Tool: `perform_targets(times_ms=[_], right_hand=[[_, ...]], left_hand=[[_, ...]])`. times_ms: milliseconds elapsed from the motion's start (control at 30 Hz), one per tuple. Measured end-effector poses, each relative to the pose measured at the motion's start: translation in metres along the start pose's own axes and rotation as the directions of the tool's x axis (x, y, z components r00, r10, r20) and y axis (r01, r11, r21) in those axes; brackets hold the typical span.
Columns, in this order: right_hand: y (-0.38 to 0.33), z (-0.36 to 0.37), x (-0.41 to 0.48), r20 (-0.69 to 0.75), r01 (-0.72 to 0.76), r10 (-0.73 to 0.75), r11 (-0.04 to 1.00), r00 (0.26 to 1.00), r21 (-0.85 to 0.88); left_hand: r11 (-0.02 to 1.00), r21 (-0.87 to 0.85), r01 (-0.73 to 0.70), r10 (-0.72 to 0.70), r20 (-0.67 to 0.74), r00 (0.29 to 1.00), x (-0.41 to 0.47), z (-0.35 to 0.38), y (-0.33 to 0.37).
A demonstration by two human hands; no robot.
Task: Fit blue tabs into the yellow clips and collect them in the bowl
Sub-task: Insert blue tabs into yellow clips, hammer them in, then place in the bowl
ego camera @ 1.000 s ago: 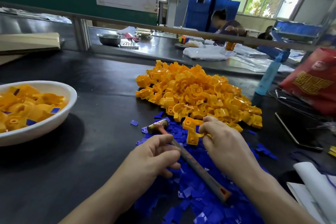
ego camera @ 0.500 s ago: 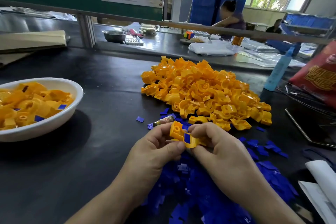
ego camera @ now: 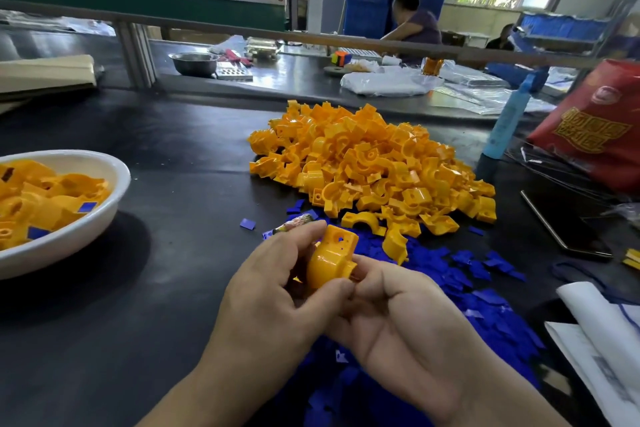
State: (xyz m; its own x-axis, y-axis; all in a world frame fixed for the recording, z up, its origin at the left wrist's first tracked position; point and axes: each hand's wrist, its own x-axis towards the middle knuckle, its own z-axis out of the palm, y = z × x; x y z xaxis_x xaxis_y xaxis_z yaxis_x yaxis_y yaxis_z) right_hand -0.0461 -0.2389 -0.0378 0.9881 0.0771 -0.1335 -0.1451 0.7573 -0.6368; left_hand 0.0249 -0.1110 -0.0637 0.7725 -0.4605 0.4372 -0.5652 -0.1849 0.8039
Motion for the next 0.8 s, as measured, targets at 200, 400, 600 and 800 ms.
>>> perform_targets(times_ms=[200,400,600,800], right_hand=[[0.003,-0.009,0.008,-0.096,0.021,-0.016,0.998,0.995,0.059],[-0.009,-0.014,-0.001,-0.314,0.105,-0.129,0.99,0.941,-0.093],[-0.008,-0.016,0.001,-0.347,0.111,-0.21,0.952,0.914,-0.284],[-0.007,-0.019,0.0,-0.336,0.141,-0.251,0.937,0.908,-0.319]], left_hand=[[0.754,-0.559,0.346,-0.311,0.161,0.937,0.011,-0.004,-0.012],[0.402,-0.797,0.45,-0.301,0.349,0.887,0.02,-0.007,-0.015],[0.423,-0.735,0.53,-0.279,0.451,0.848,0.015,-0.006,-0.019],[0.507,-0.703,0.499,-0.326,0.379,0.866,0.017,-0.002,-0.021]])
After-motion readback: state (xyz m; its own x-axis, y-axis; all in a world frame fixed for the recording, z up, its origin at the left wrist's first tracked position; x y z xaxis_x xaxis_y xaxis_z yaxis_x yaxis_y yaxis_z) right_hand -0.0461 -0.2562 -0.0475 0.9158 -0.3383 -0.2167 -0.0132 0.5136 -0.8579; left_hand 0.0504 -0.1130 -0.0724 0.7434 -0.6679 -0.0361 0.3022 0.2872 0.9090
